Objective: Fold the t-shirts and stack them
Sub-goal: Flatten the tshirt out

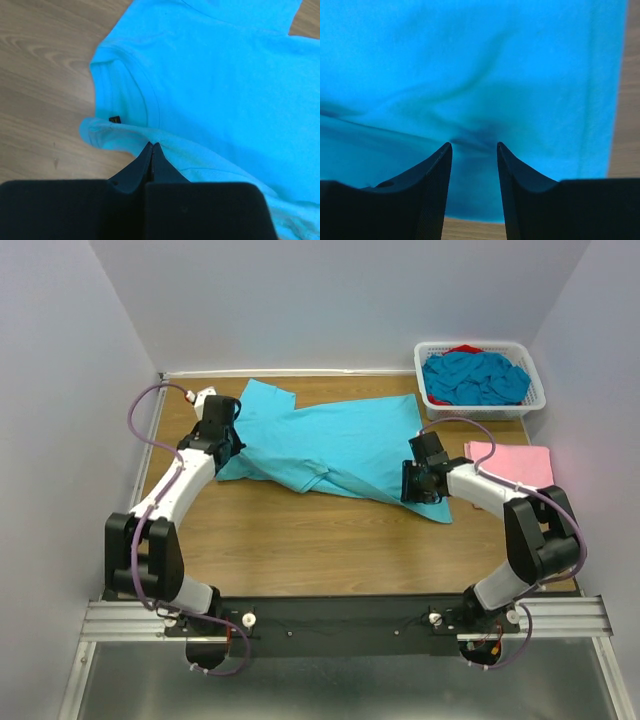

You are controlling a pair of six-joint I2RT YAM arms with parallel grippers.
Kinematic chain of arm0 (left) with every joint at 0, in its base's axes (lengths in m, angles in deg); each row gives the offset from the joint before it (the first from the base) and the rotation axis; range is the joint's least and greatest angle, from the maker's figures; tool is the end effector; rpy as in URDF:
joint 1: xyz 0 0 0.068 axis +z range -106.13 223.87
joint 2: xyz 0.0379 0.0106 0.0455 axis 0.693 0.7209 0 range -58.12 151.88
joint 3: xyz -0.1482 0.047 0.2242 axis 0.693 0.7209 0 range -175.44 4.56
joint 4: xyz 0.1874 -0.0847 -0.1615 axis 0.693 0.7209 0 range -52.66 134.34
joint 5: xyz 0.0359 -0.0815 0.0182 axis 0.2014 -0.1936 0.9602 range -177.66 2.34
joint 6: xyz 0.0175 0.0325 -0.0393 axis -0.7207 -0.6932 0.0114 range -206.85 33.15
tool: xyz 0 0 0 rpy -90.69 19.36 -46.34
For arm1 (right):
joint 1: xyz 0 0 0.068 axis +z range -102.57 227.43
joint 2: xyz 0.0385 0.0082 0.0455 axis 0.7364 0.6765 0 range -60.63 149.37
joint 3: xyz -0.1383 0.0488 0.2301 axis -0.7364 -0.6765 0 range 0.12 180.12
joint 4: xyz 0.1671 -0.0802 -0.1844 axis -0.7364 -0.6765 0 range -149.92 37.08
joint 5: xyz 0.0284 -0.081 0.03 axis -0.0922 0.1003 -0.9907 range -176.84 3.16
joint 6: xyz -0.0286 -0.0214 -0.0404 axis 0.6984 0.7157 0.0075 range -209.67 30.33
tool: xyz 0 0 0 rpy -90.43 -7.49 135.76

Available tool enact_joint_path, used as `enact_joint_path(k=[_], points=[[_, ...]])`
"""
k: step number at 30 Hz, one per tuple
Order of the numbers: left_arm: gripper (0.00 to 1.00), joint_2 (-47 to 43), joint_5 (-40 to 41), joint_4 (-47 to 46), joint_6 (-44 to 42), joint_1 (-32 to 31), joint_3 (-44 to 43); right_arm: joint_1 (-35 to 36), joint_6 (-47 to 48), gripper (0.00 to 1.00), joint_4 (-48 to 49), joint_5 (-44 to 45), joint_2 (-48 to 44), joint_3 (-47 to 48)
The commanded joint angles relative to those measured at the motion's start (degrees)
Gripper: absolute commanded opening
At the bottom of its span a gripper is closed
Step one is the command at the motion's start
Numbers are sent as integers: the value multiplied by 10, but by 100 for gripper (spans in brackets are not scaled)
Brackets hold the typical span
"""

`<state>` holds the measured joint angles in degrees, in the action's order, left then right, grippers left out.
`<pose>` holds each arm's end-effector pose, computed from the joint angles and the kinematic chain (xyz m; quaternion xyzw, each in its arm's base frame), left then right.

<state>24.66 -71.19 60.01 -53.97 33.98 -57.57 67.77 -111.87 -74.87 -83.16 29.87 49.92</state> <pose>0.3130 -0.0443 0.2709 -0.2367 0.8792 -0.0205 0.4131 0.2797 0.1012 0.1660 0.0233 0.9709 0.0566 0.2315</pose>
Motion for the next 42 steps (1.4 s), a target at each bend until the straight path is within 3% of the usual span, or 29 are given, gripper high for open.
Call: enact_joint_path(k=[1,8,13,17,19,22,24,28,37,42], points=[[0,64,20,8,-41,8,-51,-1,39,49,-40,44,6,56],[0,175,-21,-3,-60,8,-149,97,122,48,-28,17,4,153],[1,223,-30,-9,-75,8,-187,182,149,47,44,-84,41,180],[15,232,-40,-22,-79,8,-190,211,114,44,90,-127,104,215],[34,217,-51,-35,-77,8,-179,215,74,44,143,-157,121,216],[57,172,-55,-59,-73,8,-154,219,-27,44,260,-196,142,186],[65,128,-48,-64,-69,8,-136,227,-92,45,334,-203,160,160],[65,29,-24,-82,-59,8,-79,237,-195,50,446,-200,183,120],[66,-202,39,-142,-74,9,122,257,-285,53,483,-163,243,109],[66,-276,59,-194,-70,8,194,276,-330,53,499,-102,261,101]])
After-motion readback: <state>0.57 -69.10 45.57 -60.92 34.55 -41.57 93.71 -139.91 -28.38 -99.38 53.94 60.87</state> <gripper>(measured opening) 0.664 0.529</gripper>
